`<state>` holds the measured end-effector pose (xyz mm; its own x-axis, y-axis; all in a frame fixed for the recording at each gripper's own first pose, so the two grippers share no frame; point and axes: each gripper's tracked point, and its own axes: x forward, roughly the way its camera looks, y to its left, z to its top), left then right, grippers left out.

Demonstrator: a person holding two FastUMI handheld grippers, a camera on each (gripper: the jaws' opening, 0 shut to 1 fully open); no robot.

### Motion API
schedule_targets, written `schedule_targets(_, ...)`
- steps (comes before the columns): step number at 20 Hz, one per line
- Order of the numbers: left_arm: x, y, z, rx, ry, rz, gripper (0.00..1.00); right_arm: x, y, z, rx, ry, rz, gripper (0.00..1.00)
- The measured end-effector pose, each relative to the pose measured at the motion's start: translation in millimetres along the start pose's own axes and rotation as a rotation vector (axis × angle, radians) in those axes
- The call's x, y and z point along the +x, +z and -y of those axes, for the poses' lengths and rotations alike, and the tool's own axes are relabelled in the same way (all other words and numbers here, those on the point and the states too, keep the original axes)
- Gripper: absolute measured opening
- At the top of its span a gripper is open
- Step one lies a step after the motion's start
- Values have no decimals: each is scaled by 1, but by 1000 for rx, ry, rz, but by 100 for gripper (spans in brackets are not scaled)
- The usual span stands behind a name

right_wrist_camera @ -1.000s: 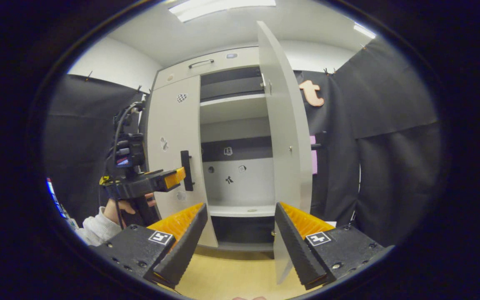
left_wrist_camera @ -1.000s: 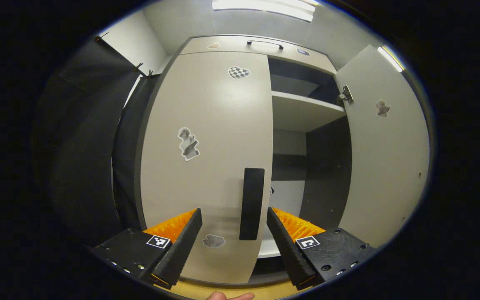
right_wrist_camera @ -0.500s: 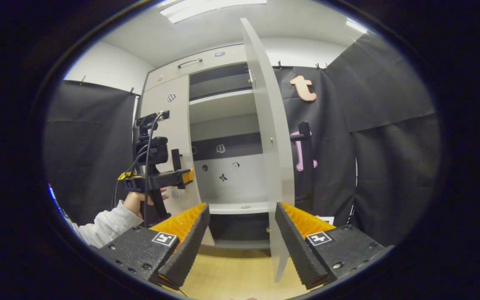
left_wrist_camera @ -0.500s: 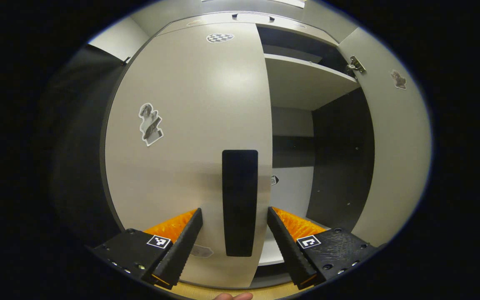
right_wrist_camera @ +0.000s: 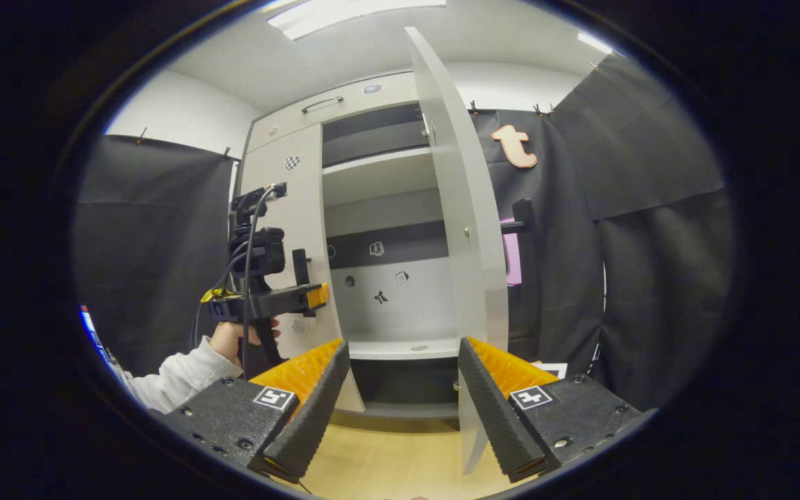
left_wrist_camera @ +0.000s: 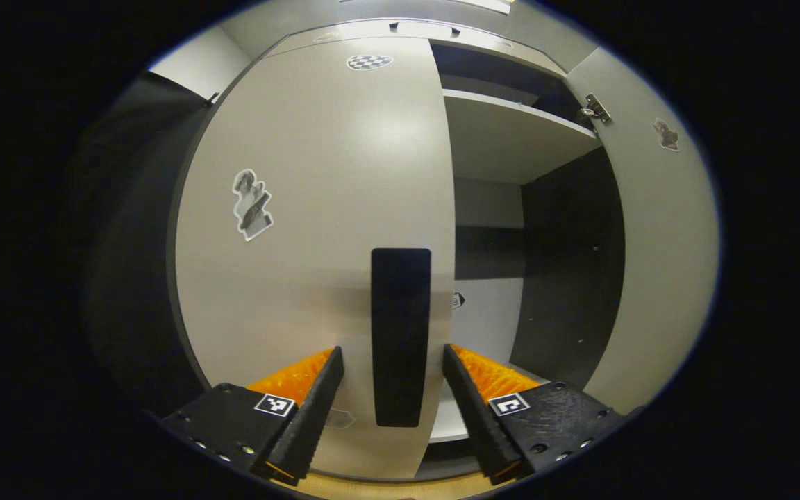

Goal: Open the right door of the double-door shoe cabinet with the right hand, and open the left door with the left hand.

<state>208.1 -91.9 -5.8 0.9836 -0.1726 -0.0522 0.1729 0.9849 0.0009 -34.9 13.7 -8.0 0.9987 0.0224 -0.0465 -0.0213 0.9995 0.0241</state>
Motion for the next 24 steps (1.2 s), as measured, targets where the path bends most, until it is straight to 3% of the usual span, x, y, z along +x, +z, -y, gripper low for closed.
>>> schedule_targets(1, -4, -1, -1, -13, -6, -3, 40, 3, 1, 0, 4, 2, 2, 98)
schedule_targets(2, -3, 0, 2, -21, -21, -4, 44, 5, 2, -1, 7, 4, 3, 98)
schedule_targets(4, 0, -2, 2, 7, -12, -12, 30, 4, 0, 0, 7, 4, 3, 98)
schedule_targets(6, 0, -4, 1, 7, -21, -8, 10, 0, 0, -1, 5, -1, 5, 98)
schedule_targets(11, -11, -2, 2, 14, -66, -23, 9, 1, -1, -1, -6, -11, 4, 98)
schedule_targets(17, -64, 0, -12, 59, -108, -36, 9, -6, -4, -8, -25, -22, -11, 98)
schedule_targets(24, -116, 4, -44, 73, -107, -36, 9, -7, -5, -28, -33, 2, -9, 98)
